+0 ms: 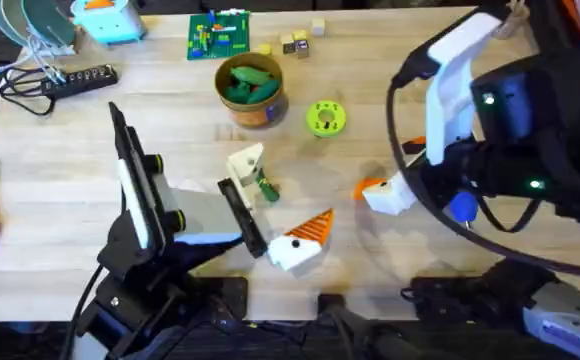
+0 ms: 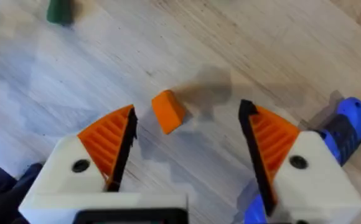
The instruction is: Pick up the gripper from the table and insert it into the empty holder that is missing its gripper. Then pick up a screw, insert it into the mounting hole, and use the screwdriver to tighten it. Finally, clean up the table by picking up the vegetable and placing it into the bucket.
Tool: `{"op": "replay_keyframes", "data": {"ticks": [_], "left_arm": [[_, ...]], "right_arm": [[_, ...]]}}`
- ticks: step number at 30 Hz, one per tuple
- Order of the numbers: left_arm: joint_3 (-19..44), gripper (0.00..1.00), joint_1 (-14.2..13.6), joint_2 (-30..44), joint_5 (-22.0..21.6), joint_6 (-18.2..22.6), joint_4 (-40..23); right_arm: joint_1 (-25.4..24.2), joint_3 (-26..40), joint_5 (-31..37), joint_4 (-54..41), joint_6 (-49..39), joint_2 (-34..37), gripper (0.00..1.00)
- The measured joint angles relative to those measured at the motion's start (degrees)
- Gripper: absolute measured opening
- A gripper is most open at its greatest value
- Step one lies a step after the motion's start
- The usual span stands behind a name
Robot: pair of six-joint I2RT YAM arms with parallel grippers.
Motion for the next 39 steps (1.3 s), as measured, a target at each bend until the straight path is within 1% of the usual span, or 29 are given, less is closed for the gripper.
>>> {"op": "replay_keyframes", "data": {"ticks": [6, 12, 15, 20, 25, 31, 33, 34, 35, 36, 37, 39], "left_arm": [[0.0, 0.992, 0.0, 0.0, 2.7, 0.0, 0.0], [0.0, 0.993, 0.0, 0.0, 3.2, 0.0, 0.0], [0.0, 0.993, 0.0, 0.0, 3.3, 0.0, 0.0], [0.0, 0.993, 0.0, 0.0, 3.4, 0.0, 0.0], [0.0, 0.992, 0.0, 0.0, 3.4, 0.0, 0.0], [0.0, 0.993, 0.0, 0.0, 3.4, 0.0, 0.0], [0.0, 0.993, 0.0, 0.0, 3.4, 0.0, 0.0], [0.0, 0.993, 0.0, 0.0, 3.4, 0.0, 0.0], [0.0, 0.993, 0.0, 0.0, 3.4, 0.0, 0.0], [0.0, 0.993, 0.0, 0.0, 3.4, 0.0, 0.0], [0.0, 0.993, 0.0, 0.0, 3.4, 0.0, 0.0], [0.0, 0.993, 0.0, 0.0, 3.4, 0.0, 0.0]], "right_arm": [[0.6, 0.1, 2.5, -1.1, -4.1, 3.7, 0.993], [2.4, 0.1, 2.9, -1.2, -8.5, 8.1, 0.990], [3.8, 0.2, 2.5, -1.1, -10.3, 10.3, 0.952], [5.1, 0.2, 1.8, -1.1, -11.6, 13.3, 0.849], [5.2, 0.2, 1.6, -0.8, -12.1, 14.4, 0.640], [5.2, 0.2, 1.4, 0.3, -12.2, 14.4, 0.495], [5.2, 0.2, 1.3, 0.3, -12.3, 14.4, 0.359], [5.2, 0.2, 1.3, 0.3, -12.5, 14.4, 0.215], [5.2, 0.2, 1.4, 0.4, -12.5, 14.4, 0.100], [5.2, 0.3, 1.3, 0.4, -12.4, 14.4, 0.031], [5.2, 0.3, 1.3, 0.4, -12.4, 14.4, 0.014], [5.2, 0.4, 1.3, 0.3, -12.5, 14.4, 0.015]]}}
